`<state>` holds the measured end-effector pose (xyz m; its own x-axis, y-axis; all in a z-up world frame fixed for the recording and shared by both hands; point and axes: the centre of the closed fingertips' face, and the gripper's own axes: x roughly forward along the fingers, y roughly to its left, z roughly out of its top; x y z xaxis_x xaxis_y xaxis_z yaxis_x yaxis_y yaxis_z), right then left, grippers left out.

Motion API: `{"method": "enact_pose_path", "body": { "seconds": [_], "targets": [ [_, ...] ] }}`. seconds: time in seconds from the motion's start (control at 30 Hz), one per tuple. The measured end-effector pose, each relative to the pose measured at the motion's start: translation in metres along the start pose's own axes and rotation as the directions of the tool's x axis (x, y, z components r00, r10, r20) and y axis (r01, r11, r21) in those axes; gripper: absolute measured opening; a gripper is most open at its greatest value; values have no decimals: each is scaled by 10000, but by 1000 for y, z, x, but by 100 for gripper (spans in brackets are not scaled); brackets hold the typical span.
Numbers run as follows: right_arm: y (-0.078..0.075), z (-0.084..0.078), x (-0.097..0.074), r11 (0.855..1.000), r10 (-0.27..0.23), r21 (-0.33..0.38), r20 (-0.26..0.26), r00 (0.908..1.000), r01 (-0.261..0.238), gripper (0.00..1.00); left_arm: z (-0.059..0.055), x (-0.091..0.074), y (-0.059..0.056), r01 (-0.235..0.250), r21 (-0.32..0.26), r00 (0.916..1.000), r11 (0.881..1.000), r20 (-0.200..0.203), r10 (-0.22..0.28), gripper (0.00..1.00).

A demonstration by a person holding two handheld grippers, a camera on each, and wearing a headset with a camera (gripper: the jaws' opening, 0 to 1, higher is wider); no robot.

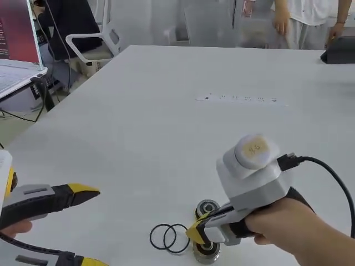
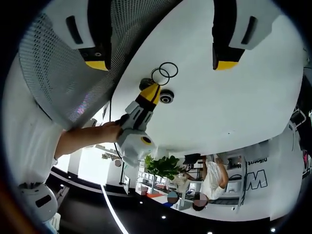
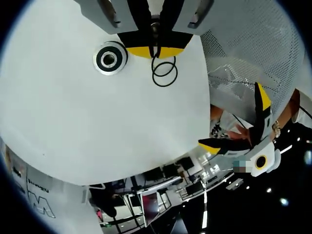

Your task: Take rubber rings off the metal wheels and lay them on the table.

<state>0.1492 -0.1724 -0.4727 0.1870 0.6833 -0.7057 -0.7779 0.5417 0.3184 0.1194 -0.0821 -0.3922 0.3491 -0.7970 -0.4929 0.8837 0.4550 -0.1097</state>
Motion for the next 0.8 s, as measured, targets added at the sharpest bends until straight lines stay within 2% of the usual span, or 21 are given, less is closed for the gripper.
{"method": "enact_pose_path", "body": {
  "seconds": [0.33,0.53,0.7,0.8],
  "targets": [
    [-6,5,-7,9997,-242,-94,182,9995,243,1,0,1,-2,-26,14,10000,10000,-94,26,82],
    [-11,19,-19,9992,-403,34,811,9959,402,1,0,1,-4,-3,9,9999,10000,-132,3,82],
    [-17,37,-34,9981,-610,237,1723,9832,577,1,0,1,-4,-10,-4,9999,10000,-152,10,82],
    [-22,43,-42,9973,-709,347,2066,9758,651,0,0,2,-5,23,17,9999,10000,-165,-22,82]
  ]
}}
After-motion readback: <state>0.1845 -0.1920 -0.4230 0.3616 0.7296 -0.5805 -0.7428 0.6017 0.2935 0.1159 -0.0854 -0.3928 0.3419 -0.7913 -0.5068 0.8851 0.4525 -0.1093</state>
